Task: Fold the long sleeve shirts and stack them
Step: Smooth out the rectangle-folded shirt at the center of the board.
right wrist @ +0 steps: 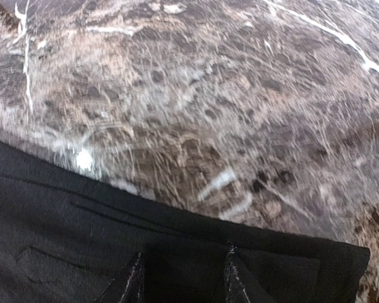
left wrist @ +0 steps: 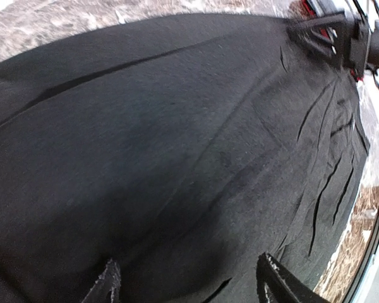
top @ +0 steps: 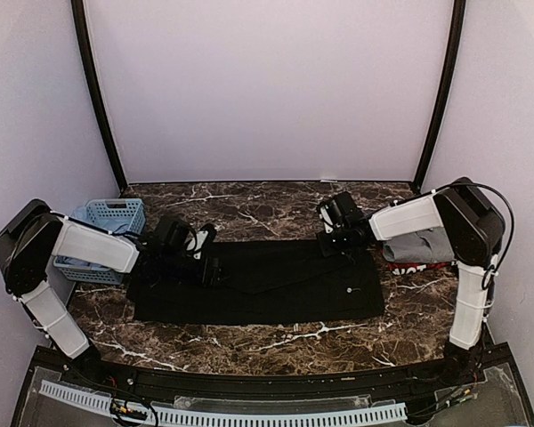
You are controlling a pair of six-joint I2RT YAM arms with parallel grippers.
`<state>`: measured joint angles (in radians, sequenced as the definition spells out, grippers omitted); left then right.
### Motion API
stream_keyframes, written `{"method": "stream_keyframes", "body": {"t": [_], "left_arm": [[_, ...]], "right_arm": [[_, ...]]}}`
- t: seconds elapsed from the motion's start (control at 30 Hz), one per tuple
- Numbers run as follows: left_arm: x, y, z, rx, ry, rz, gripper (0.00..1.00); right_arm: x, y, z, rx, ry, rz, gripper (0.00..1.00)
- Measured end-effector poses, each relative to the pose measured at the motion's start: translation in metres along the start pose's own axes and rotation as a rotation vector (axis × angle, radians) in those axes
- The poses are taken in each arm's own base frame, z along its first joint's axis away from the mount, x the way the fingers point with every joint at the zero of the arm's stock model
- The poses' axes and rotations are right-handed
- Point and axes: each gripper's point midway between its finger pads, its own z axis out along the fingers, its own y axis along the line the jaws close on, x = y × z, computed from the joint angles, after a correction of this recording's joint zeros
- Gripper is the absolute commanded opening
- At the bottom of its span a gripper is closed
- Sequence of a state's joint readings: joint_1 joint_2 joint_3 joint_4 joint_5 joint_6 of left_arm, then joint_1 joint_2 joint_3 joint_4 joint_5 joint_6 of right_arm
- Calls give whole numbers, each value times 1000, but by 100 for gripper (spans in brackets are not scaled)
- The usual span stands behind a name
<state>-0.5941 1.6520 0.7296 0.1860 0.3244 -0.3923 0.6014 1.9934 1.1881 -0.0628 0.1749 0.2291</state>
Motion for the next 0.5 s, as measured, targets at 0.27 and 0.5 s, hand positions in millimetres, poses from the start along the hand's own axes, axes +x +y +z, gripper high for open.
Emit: {"method": "stream_keyframes", "body": {"t": [0.27,0.5], "left_arm": [[-32,-13,-27,-4,-125,3,76],[-32,3,-49,-113,-178,-66,76]], "right_arm": [[15,-9,-34,-24,-13,-2,47],[25,-12,-55,-36,-24,-16,47]]}}
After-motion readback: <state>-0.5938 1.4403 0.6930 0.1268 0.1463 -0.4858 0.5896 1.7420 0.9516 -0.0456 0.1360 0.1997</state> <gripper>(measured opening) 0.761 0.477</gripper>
